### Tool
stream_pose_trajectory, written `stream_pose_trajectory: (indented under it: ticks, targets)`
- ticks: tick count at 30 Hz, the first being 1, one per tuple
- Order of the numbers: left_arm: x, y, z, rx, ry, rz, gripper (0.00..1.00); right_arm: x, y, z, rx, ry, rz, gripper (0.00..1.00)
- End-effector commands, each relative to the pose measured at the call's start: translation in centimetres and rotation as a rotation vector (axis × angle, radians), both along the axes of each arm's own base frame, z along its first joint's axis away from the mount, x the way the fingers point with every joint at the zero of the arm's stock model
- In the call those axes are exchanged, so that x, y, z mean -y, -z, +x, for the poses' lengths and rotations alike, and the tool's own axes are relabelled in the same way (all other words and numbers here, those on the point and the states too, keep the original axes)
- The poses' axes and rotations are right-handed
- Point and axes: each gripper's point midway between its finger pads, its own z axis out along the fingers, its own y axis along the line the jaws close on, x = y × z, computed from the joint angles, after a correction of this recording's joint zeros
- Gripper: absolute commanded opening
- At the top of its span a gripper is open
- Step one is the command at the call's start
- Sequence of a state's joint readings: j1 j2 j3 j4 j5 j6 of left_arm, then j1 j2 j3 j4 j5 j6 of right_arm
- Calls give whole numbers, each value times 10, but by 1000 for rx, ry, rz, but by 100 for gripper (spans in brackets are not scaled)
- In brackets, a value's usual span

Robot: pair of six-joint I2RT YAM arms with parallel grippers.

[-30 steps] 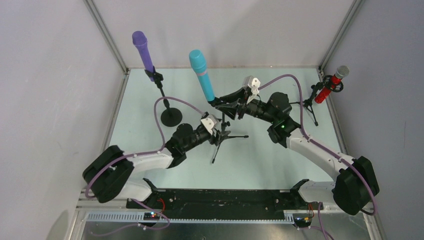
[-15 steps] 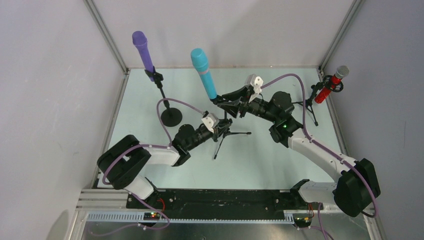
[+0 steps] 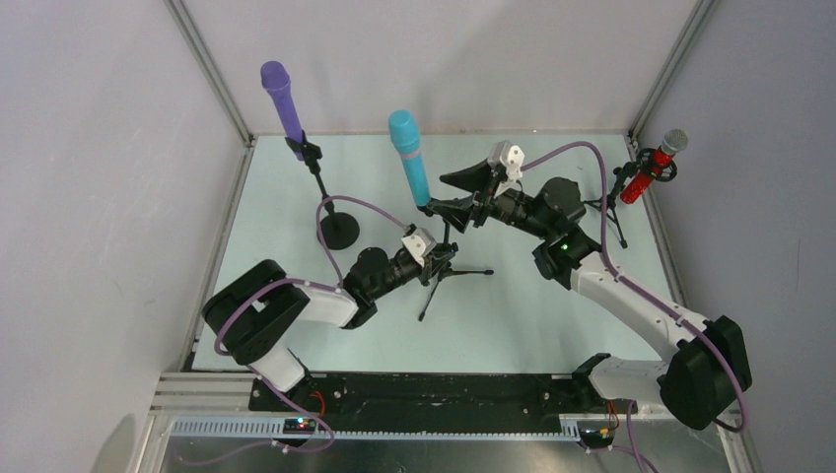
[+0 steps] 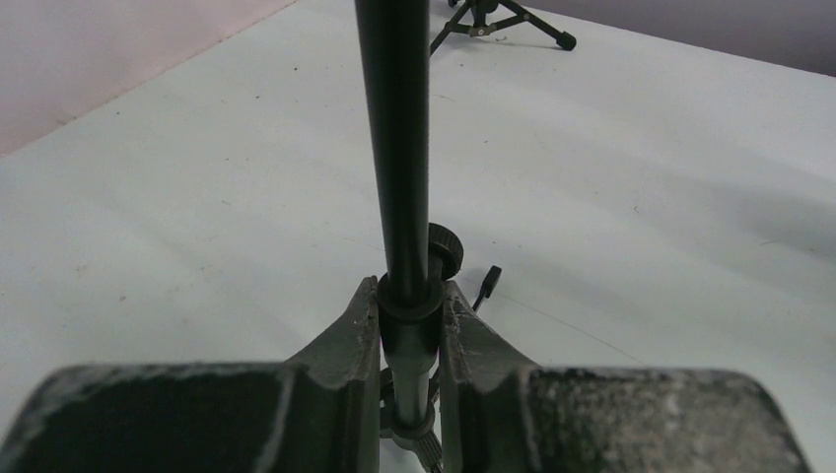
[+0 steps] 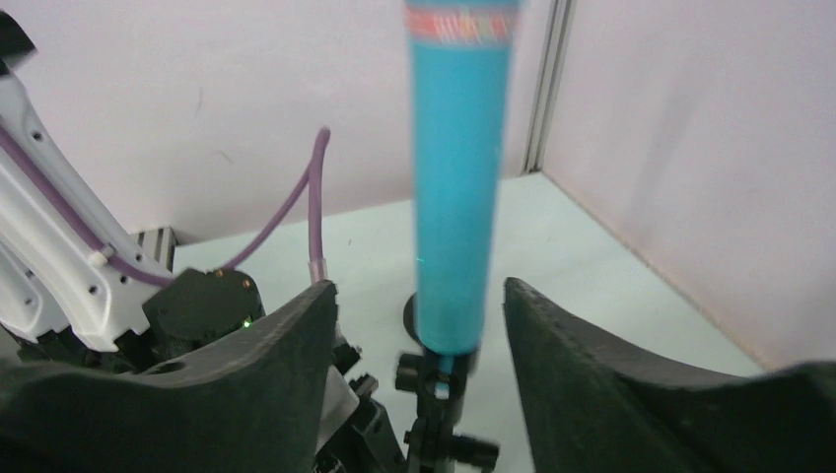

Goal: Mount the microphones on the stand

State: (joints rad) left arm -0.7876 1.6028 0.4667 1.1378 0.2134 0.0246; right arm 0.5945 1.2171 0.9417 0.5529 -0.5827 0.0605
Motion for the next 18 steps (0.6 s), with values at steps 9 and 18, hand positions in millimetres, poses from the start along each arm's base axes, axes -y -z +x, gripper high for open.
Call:
stream_pose_trajectory:
  ticks: [9, 18]
  targets:
    - [1, 2, 5, 33, -9, 10, 0, 14, -42, -12, 97, 34, 52, 89]
    - [1, 1, 5, 32, -8, 8, 1, 21, -34, -11, 79, 65, 42, 94]
